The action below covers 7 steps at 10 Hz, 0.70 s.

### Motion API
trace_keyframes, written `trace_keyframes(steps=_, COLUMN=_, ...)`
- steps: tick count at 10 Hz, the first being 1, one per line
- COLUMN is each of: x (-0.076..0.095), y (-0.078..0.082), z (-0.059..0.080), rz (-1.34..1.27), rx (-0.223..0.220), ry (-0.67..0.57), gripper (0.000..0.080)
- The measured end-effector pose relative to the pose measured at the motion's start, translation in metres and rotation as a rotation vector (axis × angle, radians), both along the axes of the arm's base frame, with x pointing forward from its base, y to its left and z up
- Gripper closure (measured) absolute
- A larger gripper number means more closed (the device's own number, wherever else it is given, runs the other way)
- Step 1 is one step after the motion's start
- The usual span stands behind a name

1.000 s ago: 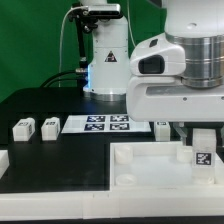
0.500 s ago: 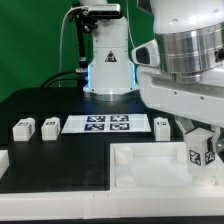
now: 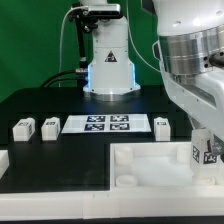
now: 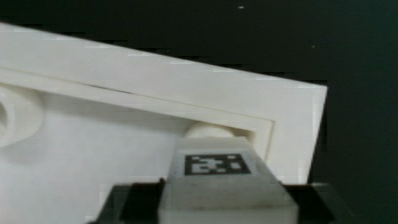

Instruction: Assemble one leg

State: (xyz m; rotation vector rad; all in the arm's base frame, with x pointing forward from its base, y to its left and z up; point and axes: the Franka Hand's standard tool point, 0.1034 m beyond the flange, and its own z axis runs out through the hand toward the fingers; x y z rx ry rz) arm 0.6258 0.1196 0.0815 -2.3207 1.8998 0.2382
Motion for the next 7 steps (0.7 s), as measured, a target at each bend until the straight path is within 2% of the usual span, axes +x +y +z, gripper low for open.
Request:
trace_keyframes(steps=1, x=-0.0002, y=0.0001, z=-0.0005, rz=0.029, rx=0.001, ry=-0.005, gripper=0.0427)
trace_keyframes(steps=2, x=-0.0009, y=0.0004, z=-0.001, rz=0.083, rx=0.002, ry=-0.014, gripper=0.0291)
trace_keyframes(steps=3, x=-0.0029, y=0.0016, z=-0.0019, rz=0.166, rx=0.005, ry=-0.023, gripper=0.0291)
trace_keyframes(steps=4, x=-0.0029, y=0.0013, z=-0.0019, rz=0.3, rx=0.003, ry=-0.049, gripper=0.018)
trace_keyframes(steps=7, x=-0.0033, y=0.0014, z=-0.0028, rz=0.601, rx=0.006, ry=-0.106, gripper=0.0151)
